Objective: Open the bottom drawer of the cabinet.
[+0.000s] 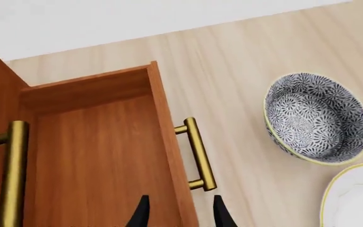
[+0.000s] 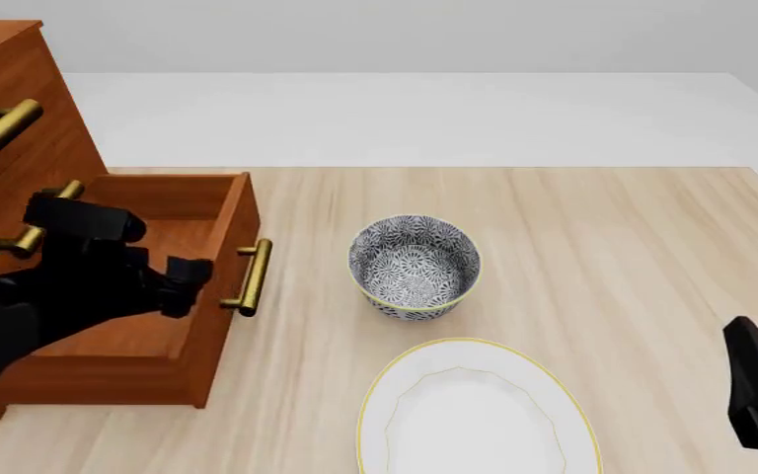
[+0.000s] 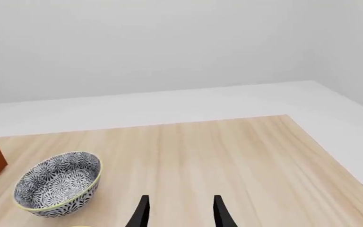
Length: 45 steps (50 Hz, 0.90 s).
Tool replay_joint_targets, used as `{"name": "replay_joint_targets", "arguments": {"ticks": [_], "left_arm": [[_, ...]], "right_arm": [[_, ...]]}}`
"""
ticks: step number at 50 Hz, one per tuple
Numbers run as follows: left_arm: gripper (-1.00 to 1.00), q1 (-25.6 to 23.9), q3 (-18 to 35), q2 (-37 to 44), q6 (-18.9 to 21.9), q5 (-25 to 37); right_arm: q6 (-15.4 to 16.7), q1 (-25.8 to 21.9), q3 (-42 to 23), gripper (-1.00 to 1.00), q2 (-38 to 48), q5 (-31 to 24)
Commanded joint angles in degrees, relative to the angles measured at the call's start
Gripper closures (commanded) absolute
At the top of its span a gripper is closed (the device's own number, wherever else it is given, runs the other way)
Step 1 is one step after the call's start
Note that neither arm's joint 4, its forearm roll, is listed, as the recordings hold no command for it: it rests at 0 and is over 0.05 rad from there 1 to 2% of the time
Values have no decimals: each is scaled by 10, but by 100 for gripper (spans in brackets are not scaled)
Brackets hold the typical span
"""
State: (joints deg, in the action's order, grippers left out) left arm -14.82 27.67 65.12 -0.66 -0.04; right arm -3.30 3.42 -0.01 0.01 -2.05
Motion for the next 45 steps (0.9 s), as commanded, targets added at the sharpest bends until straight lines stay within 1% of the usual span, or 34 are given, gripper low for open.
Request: {"name": "replay_joint_targets", "arguments": {"ticks": [1,4,6,7,8,9,11,13,14,16,20,21,24,26,28,30,32,34,39,40,41,43,44,45], "left_arm": [[-100,7,10,-71,9,53],[-100,6,14,-85,10,61],[-100,9,16,-108,25,73],[-100,5,19,-115,15,83],[-100,6,21,-125,17,90],[-100,7,22,-141,29,97],[-100,3,25,-152,18,107],[-100,5,25,-172,27,115],[-100,0,27,-188,20,123],[-100,0,28,-206,27,134],[-100,-4,32,-243,19,154],[-100,-8,33,-254,24,158],[-100,-7,29,-267,24,162],[-100,-6,29,-280,14,167],[-100,-7,29,-299,24,170],[-100,-6,32,-313,11,176],[-100,-11,34,-327,9,182],[-100,-7,33,-347,21,186],[-100,-9,18,-387,28,192],[-100,-12,12,-401,40,194],[-100,-13,10,-407,42,195],[-100,-16,7,-421,30,199],[-100,-20,4,-437,44,201],[-100,-16,2,-448,46,202]], "right_arm": [[-1,-4,0,-100,0,3],[-1,-6,0,-100,0,3],[0,-7,0,-100,0,4],[0,-7,0,-100,0,4],[0,-8,0,-100,0,5],[1,-9,0,-100,0,6],[1,-11,0,-100,0,7],[2,-12,0,-100,0,8],[2,-13,0,-100,0,9],[3,-14,0,-100,0,10],[4,-16,0,-100,0,11],[5,-17,0,-100,0,12],[5,-19,0,-100,0,13],[5,-21,0,-100,0,16],[5,-21,0,-100,0,18],[6,-22,0,-100,0,20],[8,-22,-1,-100,0,23],[11,-23,-4,-100,0,24],[17,-25,-16,-100,0,19],[17,-27,-18,-100,0,18],[18,-27,-20,-100,0,18],[18,-28,-26,-100,0,14],[19,-29,-31,-100,0,12],[21,-29,-34,-100,0,11]]}}
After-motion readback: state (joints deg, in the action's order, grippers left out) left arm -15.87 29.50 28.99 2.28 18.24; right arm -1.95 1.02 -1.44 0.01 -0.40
